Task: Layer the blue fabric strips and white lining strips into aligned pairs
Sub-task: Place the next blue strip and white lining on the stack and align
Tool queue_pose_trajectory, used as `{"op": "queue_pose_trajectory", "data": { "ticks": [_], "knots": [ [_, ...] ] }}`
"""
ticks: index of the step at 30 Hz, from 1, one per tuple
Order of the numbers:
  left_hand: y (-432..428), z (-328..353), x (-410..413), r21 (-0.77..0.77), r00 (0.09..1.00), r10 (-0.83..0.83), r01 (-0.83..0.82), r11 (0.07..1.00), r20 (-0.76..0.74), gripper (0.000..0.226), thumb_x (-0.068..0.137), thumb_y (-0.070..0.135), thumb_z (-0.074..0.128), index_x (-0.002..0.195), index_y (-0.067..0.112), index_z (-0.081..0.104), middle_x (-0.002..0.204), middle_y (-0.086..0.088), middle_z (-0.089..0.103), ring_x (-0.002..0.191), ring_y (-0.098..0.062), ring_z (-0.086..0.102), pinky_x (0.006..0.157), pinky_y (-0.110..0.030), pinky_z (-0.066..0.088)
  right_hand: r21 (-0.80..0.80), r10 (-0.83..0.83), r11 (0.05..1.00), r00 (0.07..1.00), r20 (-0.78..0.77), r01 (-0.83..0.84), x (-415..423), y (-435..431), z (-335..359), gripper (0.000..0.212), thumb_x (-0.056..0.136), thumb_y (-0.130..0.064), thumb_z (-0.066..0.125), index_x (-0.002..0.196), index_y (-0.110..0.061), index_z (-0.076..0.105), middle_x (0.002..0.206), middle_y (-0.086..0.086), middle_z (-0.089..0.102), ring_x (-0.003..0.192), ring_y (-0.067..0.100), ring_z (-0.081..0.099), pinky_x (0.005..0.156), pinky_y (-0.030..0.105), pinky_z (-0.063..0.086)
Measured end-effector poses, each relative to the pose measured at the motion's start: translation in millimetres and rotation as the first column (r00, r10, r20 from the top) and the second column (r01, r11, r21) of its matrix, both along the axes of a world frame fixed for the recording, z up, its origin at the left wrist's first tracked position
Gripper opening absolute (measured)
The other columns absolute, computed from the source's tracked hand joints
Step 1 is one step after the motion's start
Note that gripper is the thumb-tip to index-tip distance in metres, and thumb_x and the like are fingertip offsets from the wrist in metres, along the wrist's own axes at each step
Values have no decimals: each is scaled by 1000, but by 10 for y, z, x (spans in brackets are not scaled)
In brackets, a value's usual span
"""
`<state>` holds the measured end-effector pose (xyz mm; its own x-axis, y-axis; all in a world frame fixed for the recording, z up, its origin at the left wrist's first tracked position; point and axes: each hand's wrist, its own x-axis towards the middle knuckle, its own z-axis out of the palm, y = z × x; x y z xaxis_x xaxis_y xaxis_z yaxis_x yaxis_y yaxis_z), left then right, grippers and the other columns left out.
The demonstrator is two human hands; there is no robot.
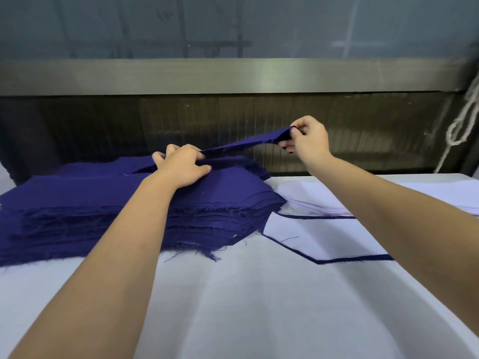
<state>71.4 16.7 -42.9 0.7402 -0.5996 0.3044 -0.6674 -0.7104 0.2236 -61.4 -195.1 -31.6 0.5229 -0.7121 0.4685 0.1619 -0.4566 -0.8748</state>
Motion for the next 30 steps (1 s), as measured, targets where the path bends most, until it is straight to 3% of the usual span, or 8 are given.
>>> {"op": "queue_pose_trajectory", "data": {
  "ticks": [5,7,10,16,19,22,25,30],
  "knots": [
    [-109,4,-151,-73,965,-191,207,976,181,23,92,27,57,112,34,65,133,8,53,127,-15,40,84,-30,11,-65,-79,995,996,-34,76,-403,-308,-101,28,95,2,45,81,-22,50,84,1,61,71,12,67,65,19,55],
    [-173,13,-255,-59,927,-300,321,945,224,24,91,20,57,109,33,67,124,13,59,121,-11,46,83,-27,11,-106,-112,989,992,-64,105,-594,-433,-146,25,91,11,45,88,-12,55,89,5,60,77,17,63,67,15,54],
    [-263,19,-439,26,862,-419,430,903,284,27,92,15,56,112,30,66,121,13,60,116,-12,51,93,-31,22,-247,-187,959,966,-181,139,-881,-569,-245,28,81,20,49,96,1,64,91,7,59,78,15,55,65,4,45],
    [-499,-116,-925,219,680,-562,527,821,471,30,96,19,49,123,26,59,123,9,59,106,-17,54,87,-29,33,-317,-253,936,917,-308,152,-1490,-748,-377,23,80,13,58,86,-8,66,87,4,63,81,18,57,65,1,40],
    [-541,-175,-1149,280,558,-614,570,772,559,32,86,6,62,116,17,65,111,0,66,87,-23,60,74,-34,42,-321,-270,933,904,-332,161,-1776,-824,-419,24,81,11,56,84,-10,66,85,5,64,81,19,57,68,10,41],
    [-564,-255,-1280,283,429,-624,627,726,653,44,60,-9,76,98,13,73,89,-1,71,61,-22,60,55,-26,45,-347,-300,923,877,-376,167,-2051,-904,-458,25,83,11,56,82,-12,65,87,6,65,83,22,57,71,18,41],
    [-579,-325,-1362,300,397,-636,637,710,662,49,54,-14,76,95,12,73,83,-1,70,57,-22,59,50,-25,46,-420,-365,887,848,-385,191,-2281,-970,-495,26,83,12,57,80,-13,64,86,5,63,82,21,55,65,3,38],
    [-548,-393,-1384,348,357,-630,599,721,690,62,59,-17,69,114,12,68,83,-6,67,58,-24,56,50,-27,44,-465,-438,851,818,-372,245,-2501,-1053,-572,19,84,9,58,89,-6,69,92,6,63,85,19,53,80,25,38]
  ]
}}
